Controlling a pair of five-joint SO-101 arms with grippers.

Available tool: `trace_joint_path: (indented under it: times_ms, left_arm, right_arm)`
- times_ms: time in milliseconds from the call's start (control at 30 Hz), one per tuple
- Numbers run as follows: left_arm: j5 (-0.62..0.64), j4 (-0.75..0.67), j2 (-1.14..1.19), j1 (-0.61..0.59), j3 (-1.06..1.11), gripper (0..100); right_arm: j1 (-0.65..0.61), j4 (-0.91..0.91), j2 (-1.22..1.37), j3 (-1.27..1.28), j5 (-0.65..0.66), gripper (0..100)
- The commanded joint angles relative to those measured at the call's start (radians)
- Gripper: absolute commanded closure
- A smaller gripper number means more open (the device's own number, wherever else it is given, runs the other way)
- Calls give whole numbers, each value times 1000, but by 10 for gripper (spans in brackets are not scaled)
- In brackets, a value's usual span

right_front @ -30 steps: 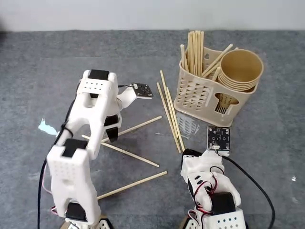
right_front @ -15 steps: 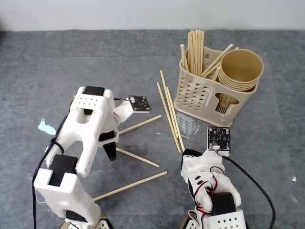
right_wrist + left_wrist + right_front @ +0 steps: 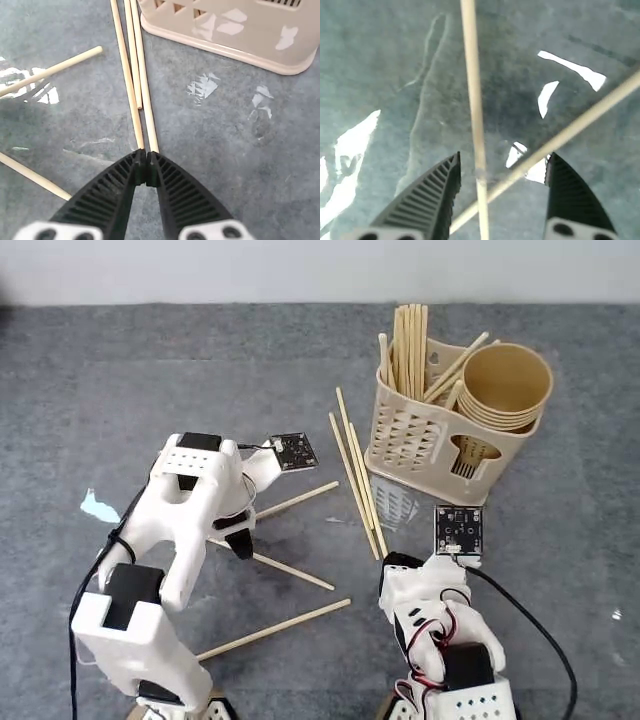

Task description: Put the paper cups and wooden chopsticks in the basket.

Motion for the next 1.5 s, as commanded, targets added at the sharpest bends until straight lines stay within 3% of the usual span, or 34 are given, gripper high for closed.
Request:
trace_joint_path:
  times_ms: [0, 367, 767, 1067, 1467]
  left_arm:
    - [15, 2, 8, 6, -36, 735]
    - [12, 153, 132, 25, -173, 746]
    - [12, 157, 143, 118, -136, 986]
    - [15, 155, 127, 117, -110, 987]
    - [23, 232, -272, 55, -91, 988]
  right_arm:
    - [4, -22, -7, -3, -5, 990]
    - [7, -22, -7, -3, -5, 990]
    - [8, -22, -7, -3, -5, 990]
    - [8, -22, -7, -3, -5, 990]
    - [8, -22, -7, -3, -5, 990]
